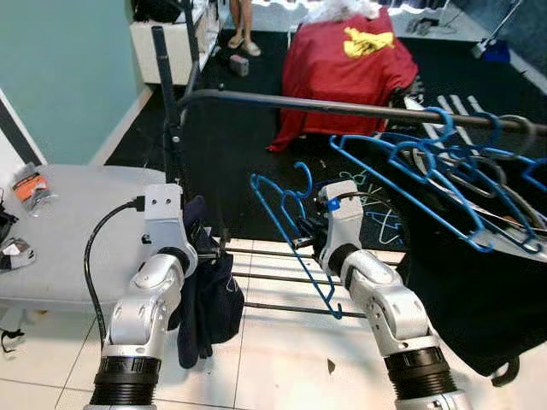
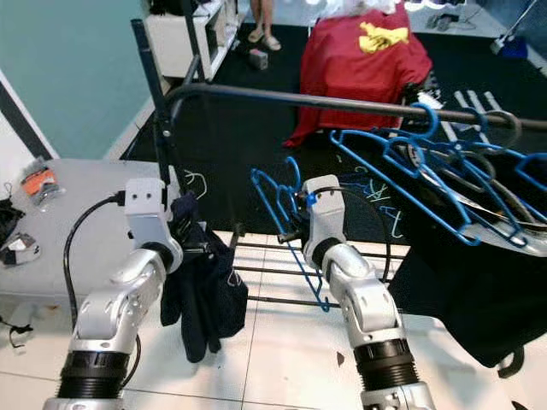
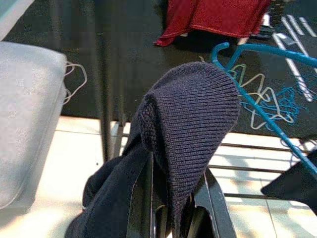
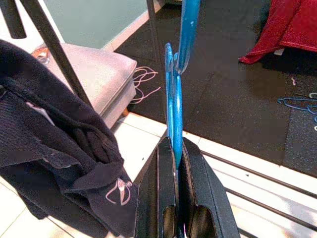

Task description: Hang hanger

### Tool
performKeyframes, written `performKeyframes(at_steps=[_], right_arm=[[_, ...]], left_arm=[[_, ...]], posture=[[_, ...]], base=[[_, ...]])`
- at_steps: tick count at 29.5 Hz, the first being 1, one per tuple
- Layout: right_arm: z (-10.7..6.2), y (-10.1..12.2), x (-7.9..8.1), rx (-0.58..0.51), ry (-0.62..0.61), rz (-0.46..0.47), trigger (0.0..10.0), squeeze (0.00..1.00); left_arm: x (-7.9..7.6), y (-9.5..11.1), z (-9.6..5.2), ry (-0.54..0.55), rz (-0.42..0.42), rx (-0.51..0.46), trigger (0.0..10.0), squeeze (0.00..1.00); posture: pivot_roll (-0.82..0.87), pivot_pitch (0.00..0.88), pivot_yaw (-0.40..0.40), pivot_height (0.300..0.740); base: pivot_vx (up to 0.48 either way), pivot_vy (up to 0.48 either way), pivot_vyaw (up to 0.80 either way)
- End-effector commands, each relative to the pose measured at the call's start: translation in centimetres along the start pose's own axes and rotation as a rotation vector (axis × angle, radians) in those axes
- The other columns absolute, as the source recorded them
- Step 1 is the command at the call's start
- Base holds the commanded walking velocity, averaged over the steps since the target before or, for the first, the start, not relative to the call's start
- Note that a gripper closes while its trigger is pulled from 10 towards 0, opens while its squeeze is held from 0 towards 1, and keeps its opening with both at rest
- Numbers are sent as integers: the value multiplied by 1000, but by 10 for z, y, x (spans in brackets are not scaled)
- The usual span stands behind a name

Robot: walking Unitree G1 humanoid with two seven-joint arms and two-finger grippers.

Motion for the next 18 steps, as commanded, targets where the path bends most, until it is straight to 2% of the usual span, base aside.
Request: performKeyframes(at_steps=[1,7,18], right_arm=[[-1,-6,1,26,8,13,10000,0],[-2,-9,2,36,15,10,10000,0],[-3,-13,5,55,37,14,10000,0]], left_arm=[[-1,1,-1,-6,-8,-1,10000,0],[0,-1,-2,-5,12,13,10000,0],[-2,1,-2,-21,22,-2,10000,0]], posture=[[-36,143,-43,740],[-36,139,-46,740],[-35,131,-43,740]], base=[[0,480,0],[0,474,0],[0,0,0]])
Point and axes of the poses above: a point about 5 cm out from each wrist's last joint towards the gripper, its own z axis pointing out of the wrist towards the gripper, its own y axis along the axis of the wrist's last joint, x = y × z, the point moved 1 cm from there along z, pointing out of the wrist towards the gripper, and after that the axes turned 3 degrees about -z, right-handed, at the moved point
